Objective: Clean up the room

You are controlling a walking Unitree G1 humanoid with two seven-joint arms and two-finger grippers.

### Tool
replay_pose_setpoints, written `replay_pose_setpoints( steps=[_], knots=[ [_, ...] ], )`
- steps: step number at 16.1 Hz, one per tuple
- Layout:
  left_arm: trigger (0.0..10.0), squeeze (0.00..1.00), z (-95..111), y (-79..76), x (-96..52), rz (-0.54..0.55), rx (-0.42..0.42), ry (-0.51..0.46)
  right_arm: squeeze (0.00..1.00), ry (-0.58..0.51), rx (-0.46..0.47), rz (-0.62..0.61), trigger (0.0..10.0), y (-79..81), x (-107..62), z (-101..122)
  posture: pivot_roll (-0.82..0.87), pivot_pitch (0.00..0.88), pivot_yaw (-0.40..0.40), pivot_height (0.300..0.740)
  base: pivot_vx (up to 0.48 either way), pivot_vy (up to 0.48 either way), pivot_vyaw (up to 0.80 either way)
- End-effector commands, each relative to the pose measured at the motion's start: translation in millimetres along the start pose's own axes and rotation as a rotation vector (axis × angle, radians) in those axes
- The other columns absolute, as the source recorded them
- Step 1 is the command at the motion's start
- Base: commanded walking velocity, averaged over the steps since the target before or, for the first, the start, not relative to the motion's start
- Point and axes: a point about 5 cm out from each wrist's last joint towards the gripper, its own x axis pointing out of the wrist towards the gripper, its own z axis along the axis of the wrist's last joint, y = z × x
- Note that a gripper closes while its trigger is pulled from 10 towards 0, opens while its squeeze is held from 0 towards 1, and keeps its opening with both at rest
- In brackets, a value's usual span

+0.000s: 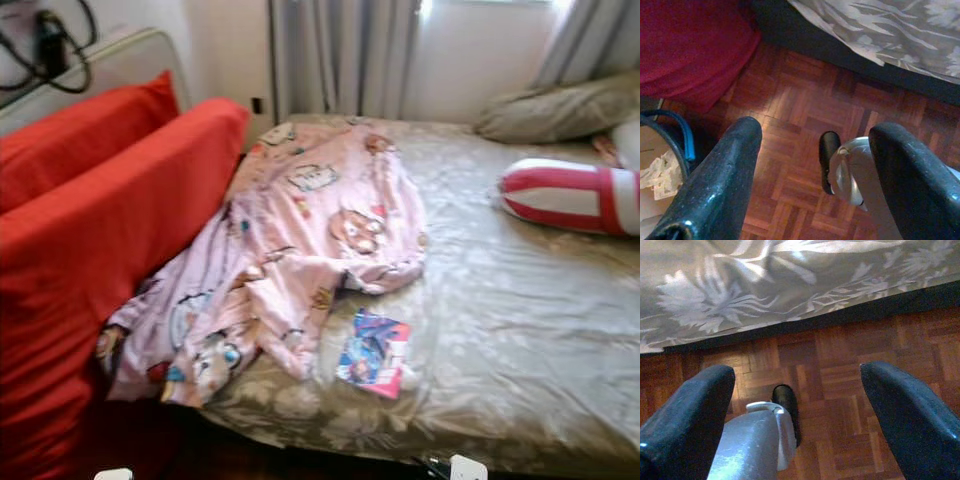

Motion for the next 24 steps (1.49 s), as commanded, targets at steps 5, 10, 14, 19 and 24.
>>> replay_pose_setpoints(
  steps=[5, 10, 14, 19, 24],
  knots=[
    [10.0, 0.0, -3.0, -3.4, -1.6, 0.0, -0.01, -0.023, 0.0, -0.149, 0.047, -0.035, 10.0, -6.3, 4.2, 35.7, 0.02, 0.0, -0.01, 0.74, 0.0, -0.092, 0.0],
    [10.0, 0.0, 140.9, -39.3, 23.0, -0.072, -0.016, -0.503, 0.0, -0.468, -0.156, 0.124, 10.0, 29.1, 4.9, 120.1, 0.03, 0.0, -0.033, 0.74, 0.0, 0.0, 0.0],
    [10.0, 0.0, 170.8, -40.8, 15.3, -0.093, -0.015, -0.666, 0.0, -0.705, -0.108, 0.131, 10.0, 47.6, -7.8, 150.6, 0.01, 0.0, -0.014, 0.74, 0.0, 0.0, 0.0],
    [10.0, 0.0, 174.8, -35.9, 10.2, -0.098, -0.022, -0.719, 0.0, -0.813, -0.071, 0.101, 10.0, 44.6, -18.3, 160.5, -0.03, 0.0, -0.019, 0.74, 0.0, 0.0, 0.0],
    [10.0, 0.0, 187.9, -41.6, 4.9, -0.149, -0.03, -0.783, 0.0, -0.858, -0.105, 0.118, 10.0, 41.5, -25.0, 171.4, -0.01, 0.0, -0.01, 0.74, 0.0, 0.0, 0.0]
  ],
)
